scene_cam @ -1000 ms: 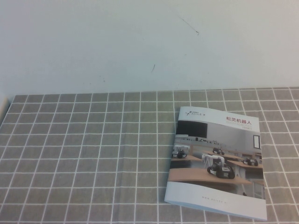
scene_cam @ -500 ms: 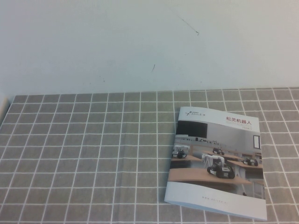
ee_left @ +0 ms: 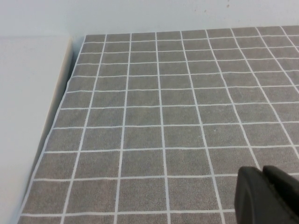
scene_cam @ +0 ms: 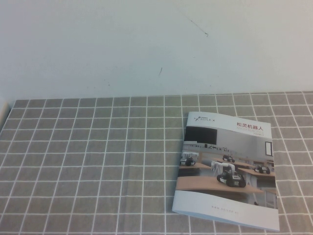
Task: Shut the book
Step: 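Close the open booklet and leave it lying on the table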
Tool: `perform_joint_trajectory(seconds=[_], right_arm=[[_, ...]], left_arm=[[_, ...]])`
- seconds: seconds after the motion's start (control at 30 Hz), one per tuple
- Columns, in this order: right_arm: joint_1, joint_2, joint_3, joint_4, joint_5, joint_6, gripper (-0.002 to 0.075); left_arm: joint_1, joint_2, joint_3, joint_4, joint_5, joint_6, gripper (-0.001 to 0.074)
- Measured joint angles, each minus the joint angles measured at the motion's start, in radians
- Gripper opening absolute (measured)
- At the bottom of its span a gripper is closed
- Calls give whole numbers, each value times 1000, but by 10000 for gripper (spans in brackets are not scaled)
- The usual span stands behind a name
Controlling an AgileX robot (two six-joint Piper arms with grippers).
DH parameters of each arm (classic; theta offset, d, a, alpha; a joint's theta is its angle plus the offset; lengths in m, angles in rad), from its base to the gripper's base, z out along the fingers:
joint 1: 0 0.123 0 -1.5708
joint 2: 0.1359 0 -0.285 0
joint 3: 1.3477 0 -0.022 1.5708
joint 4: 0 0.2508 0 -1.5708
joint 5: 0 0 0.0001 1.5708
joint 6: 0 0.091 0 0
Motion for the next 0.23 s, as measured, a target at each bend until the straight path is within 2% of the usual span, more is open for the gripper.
perform_joint_trajectory(seconds=[0.23], right_arm=[[-42,0,2,-77,-12,229,-3]], left_arm=[[0,0,0,0,0,0,-2]])
